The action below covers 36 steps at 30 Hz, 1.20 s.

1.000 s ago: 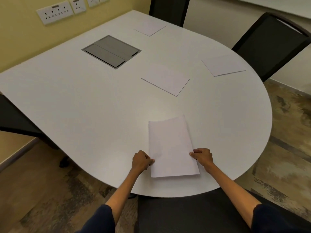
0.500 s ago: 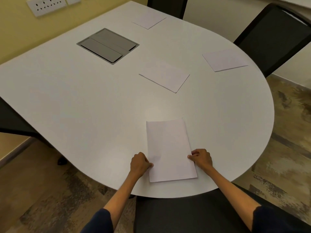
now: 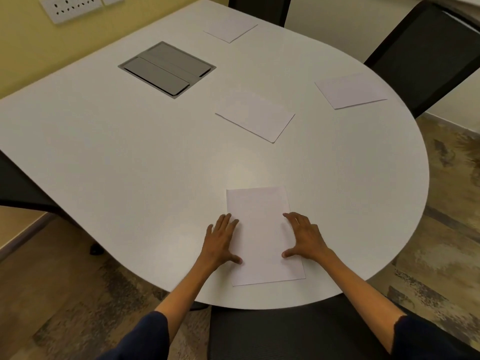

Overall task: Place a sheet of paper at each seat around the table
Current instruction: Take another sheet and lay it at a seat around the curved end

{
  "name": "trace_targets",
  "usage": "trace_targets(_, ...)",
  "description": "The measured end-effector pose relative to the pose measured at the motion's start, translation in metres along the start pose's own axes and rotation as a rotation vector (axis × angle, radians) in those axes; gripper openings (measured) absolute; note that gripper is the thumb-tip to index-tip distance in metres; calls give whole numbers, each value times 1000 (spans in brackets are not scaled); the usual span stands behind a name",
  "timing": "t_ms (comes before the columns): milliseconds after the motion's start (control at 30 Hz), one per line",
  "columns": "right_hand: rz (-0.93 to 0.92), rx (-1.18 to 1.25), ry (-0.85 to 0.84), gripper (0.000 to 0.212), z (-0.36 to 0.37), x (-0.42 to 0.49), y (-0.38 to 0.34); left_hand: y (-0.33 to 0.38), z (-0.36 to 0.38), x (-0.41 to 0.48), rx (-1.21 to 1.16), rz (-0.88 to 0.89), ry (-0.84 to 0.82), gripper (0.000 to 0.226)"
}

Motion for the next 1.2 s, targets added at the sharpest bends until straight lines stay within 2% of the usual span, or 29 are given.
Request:
trace_targets(100,-42,-88,-83,135,1,10,0,-6,4,7,121,26,-115,137)
trace_targets(233,-42,-164,-139,137,5,20,6,-14,6,11,153,9,-167,140)
trace_targets(1200,-74,-95,-140,140,-2,36,19,-15,4,27,92,27,-152,142)
Point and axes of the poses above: each hand's wrist, its own x-axis towards the middle knuckle, its own z-axis out of the palm, y = z × x, the point moved 2 cm from there along x, towards the middle knuckle, and after that the axes turned 14 degrees about -y, right-handed, at the moved point
